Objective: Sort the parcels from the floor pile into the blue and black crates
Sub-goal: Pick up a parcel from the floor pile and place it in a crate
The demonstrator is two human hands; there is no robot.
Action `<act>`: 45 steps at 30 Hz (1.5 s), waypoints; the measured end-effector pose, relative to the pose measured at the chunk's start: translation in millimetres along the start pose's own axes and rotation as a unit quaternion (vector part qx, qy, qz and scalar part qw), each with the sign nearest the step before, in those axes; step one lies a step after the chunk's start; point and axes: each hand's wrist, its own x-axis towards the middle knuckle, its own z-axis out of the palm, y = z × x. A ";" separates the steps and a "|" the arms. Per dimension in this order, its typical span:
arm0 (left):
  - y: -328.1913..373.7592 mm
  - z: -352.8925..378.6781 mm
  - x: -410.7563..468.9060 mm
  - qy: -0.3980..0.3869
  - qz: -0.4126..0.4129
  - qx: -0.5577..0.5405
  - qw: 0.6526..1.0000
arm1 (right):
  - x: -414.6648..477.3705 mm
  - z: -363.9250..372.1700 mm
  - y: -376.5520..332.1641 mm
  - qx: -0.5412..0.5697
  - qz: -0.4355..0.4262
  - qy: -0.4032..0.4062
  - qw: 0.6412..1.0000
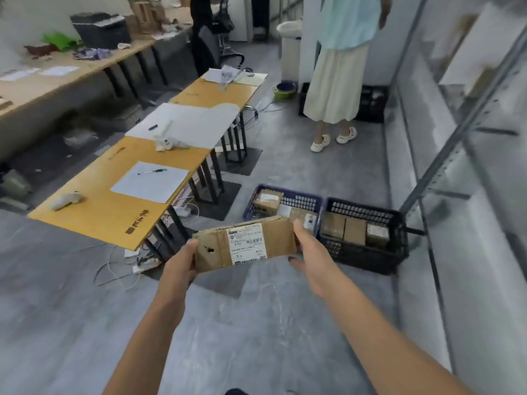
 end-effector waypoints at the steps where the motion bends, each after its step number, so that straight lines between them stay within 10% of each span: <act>1: 3.1 10.8 8.6 -0.013 -0.001 0.006 1.000 | 5.3 -8.4 -0.9 0.007 0.003 0.016 1.000; 26: 20.2 211.6 251.5 -0.317 -0.108 0.135 0.932 | 133.2 -122.2 -17.7 0.083 0.052 0.283 0.954; 45: -16.2 492.5 322.2 -0.301 -0.233 0.199 0.903 | 287.4 -378.5 -36.1 0.068 0.145 0.230 0.960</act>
